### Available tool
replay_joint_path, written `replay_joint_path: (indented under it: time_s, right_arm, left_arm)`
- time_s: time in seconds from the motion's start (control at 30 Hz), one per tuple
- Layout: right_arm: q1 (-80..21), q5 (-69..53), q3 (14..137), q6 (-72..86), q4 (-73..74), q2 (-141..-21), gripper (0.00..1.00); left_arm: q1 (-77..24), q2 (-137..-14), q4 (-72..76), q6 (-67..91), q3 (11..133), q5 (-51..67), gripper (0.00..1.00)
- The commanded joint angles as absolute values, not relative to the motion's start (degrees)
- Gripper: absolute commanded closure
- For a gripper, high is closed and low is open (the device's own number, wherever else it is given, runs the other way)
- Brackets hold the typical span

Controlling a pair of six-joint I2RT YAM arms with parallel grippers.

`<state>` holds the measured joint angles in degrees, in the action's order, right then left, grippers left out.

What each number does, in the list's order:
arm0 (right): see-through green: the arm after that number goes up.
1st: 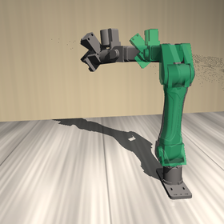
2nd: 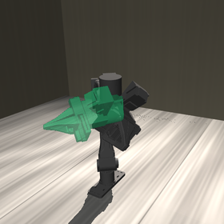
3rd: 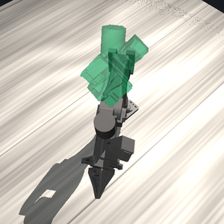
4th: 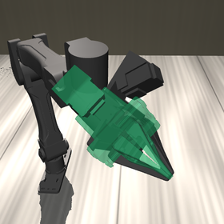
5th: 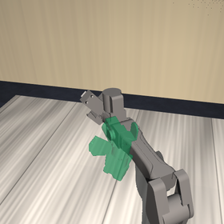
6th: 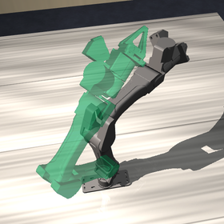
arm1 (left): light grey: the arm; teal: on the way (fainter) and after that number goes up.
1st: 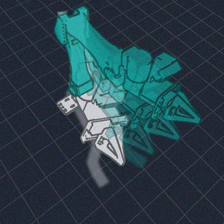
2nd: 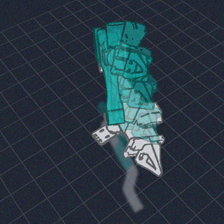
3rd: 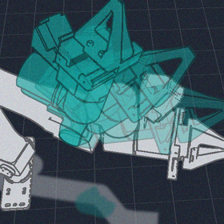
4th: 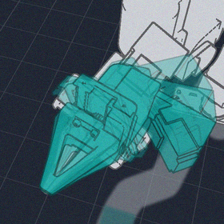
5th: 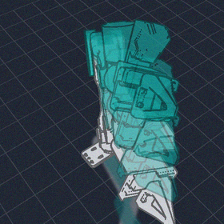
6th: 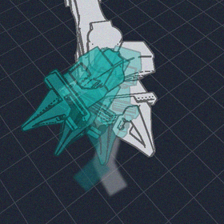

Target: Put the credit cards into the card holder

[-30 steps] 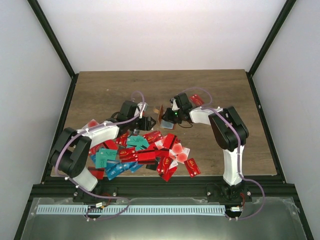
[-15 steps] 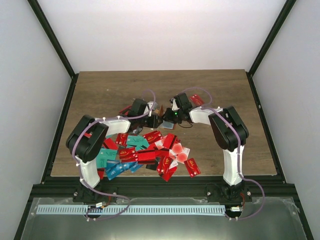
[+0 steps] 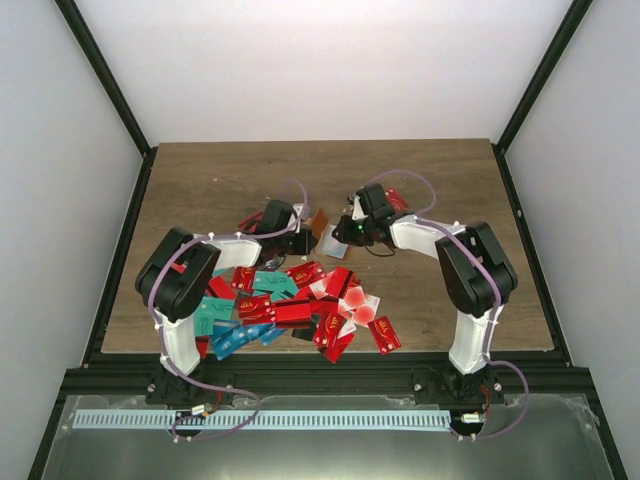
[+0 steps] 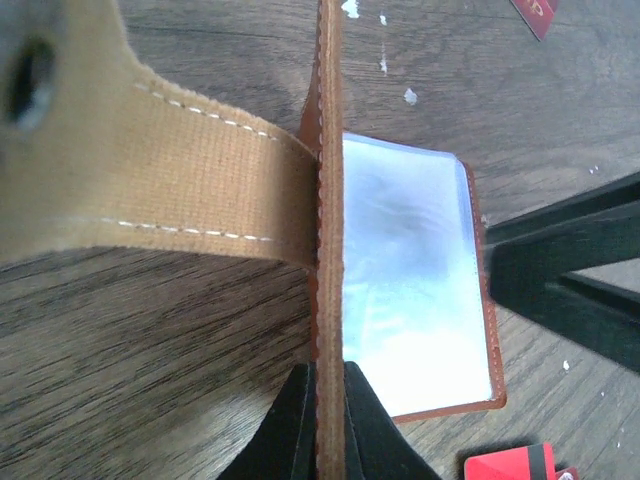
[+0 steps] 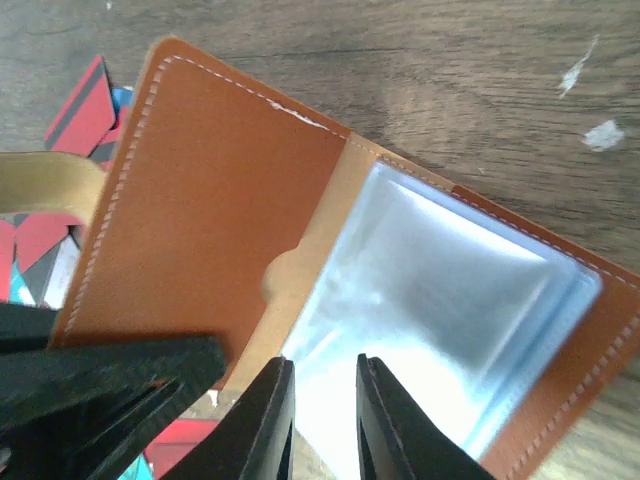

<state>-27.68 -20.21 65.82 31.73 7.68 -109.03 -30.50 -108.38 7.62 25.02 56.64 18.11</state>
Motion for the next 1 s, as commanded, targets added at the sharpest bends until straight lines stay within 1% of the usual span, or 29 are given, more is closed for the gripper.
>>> replay_joint_path:
  time_s: [0.0, 0.2, 0.33, 0.47, 0.77, 0.97]
  right_arm:
    - [-26.5, -20.0, 63.5, 30.1, 8.8, -103.9, 0.79]
    - [-25.2, -22.9, 59.9, 32.4, 7.7, -101.3, 0.71]
    - [-23.9, -24.1, 58.2, 33.8, 6.6, -100.5, 0.67]
    - [-23.9, -27.1, 57.0, 34.5, 4.6, -100.4, 0.66]
    - [-23.8, -30.7, 56.8, 35.3, 1.1, -102.0, 0.66]
    - [-23.9, -31.1, 58.0, 35.6, 1.5, -103.6, 0.66]
  left_arm:
    - [-29.8, -108.7, 10.3, 27.7, 54.5, 19.3, 0.96]
    - [-29.7, -108.7, 14.5, 30.7, 52.0, 24.0, 0.96]
    - [-29.7, -109.2, 17.6, 35.5, 50.3, 26.3, 0.96]
    - [-30.5, -107.9, 17.2, 37.2, 49.3, 23.9, 0.96]
    - [-30.6, -109.1, 18.9, 39.1, 48.7, 25.1, 0.96]
    - [-30.7, -109.4, 21.1, 39.7, 48.0, 26.4, 0.96]
